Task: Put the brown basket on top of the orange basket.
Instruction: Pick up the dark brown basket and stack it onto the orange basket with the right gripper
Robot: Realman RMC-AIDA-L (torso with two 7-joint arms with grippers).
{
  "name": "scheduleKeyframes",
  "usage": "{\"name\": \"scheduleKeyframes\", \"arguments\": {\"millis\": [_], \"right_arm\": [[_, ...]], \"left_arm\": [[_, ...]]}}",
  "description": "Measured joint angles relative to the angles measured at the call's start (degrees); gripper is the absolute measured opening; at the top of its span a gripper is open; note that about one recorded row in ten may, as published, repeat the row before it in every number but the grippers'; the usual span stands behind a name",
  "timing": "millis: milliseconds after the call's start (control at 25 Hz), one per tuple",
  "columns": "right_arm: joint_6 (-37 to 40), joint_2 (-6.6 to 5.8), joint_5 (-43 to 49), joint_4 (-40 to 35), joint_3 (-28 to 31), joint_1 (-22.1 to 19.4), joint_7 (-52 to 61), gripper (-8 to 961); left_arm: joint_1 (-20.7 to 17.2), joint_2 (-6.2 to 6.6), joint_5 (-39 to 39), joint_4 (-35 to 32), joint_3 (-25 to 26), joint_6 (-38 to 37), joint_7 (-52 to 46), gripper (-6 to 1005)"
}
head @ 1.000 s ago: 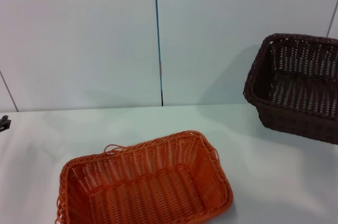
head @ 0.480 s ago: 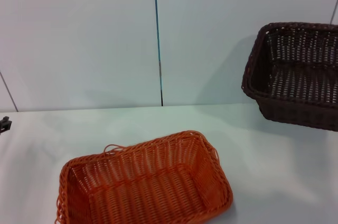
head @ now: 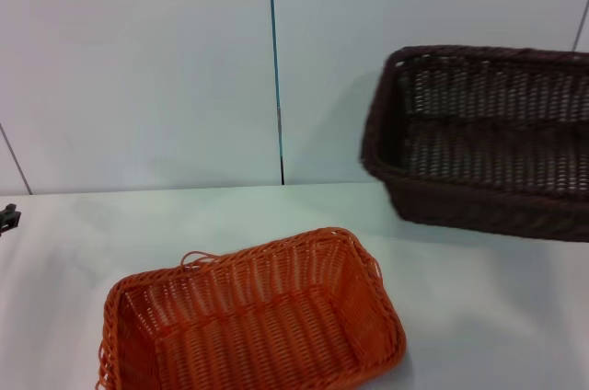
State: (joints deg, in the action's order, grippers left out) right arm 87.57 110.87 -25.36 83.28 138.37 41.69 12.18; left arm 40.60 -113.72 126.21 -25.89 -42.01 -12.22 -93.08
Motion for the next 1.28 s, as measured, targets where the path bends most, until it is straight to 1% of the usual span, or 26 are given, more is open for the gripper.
{"name": "scheduleKeyframes", "arguments": {"millis": [160, 520, 920, 1280], "right_arm": [[0.01, 0.19, -3.31, -2.52, -2.38, 0.86, -0.03, 158], [-0.33, 1.06, -4.56, -9.31, -8.30, 4.90, -0.39, 158], [-1.60, 1.89, -6.32, -13.23, -12.23, 6.96, -1.49, 159], [-2.19, 2.52, -7.57, -13.67, -15.02, 8.53, -1.54, 159]], "left_arm": [[-0.15, 0.00, 0.00, -0.11, 0.00, 0.00, 0.06, 813], [-0.63, -0.07, 0.00, -0.42, 0.00, 0.00, 0.14, 812], [-0.71, -0.10, 0.00, -0.48, 0.27, 0.00, 0.18, 811], [-0.61, -0.24, 0.00, -0.48, 0.27, 0.00, 0.24, 811]]}}
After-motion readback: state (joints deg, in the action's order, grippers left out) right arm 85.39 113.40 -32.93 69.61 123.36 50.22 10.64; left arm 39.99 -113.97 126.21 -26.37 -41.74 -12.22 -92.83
